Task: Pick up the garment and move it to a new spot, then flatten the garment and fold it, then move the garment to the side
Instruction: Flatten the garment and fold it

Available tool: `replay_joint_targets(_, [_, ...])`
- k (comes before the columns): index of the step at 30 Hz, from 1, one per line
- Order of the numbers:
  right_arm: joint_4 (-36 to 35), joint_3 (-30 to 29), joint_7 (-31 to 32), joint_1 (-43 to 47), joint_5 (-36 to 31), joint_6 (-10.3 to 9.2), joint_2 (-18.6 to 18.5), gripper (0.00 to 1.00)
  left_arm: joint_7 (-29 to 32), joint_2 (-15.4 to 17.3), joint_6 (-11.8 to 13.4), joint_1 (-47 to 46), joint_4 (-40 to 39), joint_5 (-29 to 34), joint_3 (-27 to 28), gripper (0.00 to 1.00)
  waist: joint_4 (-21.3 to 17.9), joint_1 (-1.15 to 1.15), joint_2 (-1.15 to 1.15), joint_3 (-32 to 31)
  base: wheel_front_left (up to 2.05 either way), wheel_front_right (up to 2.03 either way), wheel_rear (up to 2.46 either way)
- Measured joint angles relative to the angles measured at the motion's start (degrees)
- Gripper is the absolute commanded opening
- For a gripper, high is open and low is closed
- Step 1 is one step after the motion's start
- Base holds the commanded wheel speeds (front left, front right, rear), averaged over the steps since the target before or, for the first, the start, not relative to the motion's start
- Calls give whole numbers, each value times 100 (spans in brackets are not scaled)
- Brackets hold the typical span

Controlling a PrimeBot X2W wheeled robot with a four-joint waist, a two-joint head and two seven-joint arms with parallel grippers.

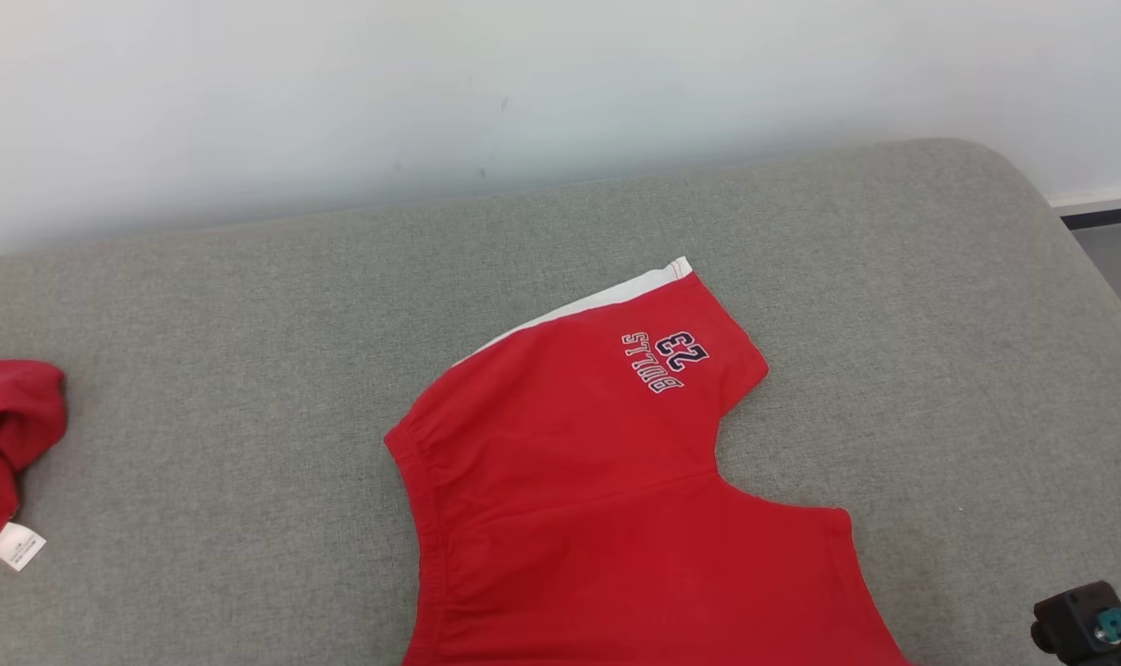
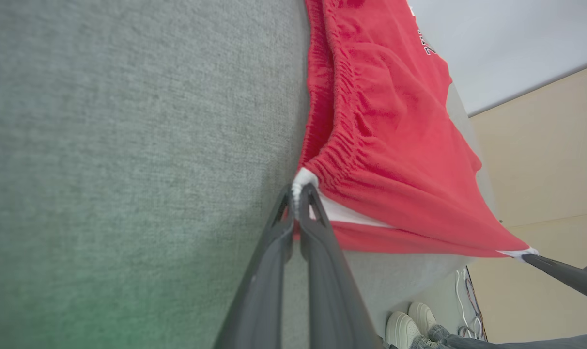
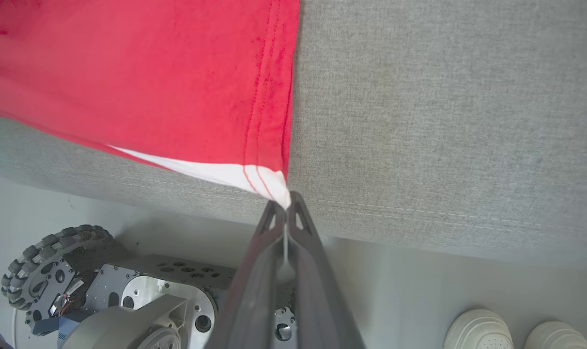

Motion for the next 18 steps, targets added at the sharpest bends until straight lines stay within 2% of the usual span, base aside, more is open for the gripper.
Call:
replay_joint_targets(4, [-347,-215,-56,102,-91,-1,89,0,-56,44,123,150,-285,69,-38,0,21,0,1,11,0,0,0])
replay_joint_targets(7, [-478,-88,-148,-90,-91,-4,108,0,-110,26,279,143,-433,104,47,0,37,0,1,45,0,0,0])
replay_joint_targets(11, [-370,98,-428,-772,-213,-5,56,0,-164,-62,370,-47,-569,105,198,0,79,1,1,108,0,0,0])
replay_joint_targets(18, [223,753,-805,-2225,-298,-5,-37,0,1,-127,370,-844,-598,276,255,0,248,1,1,318,0,0,0])
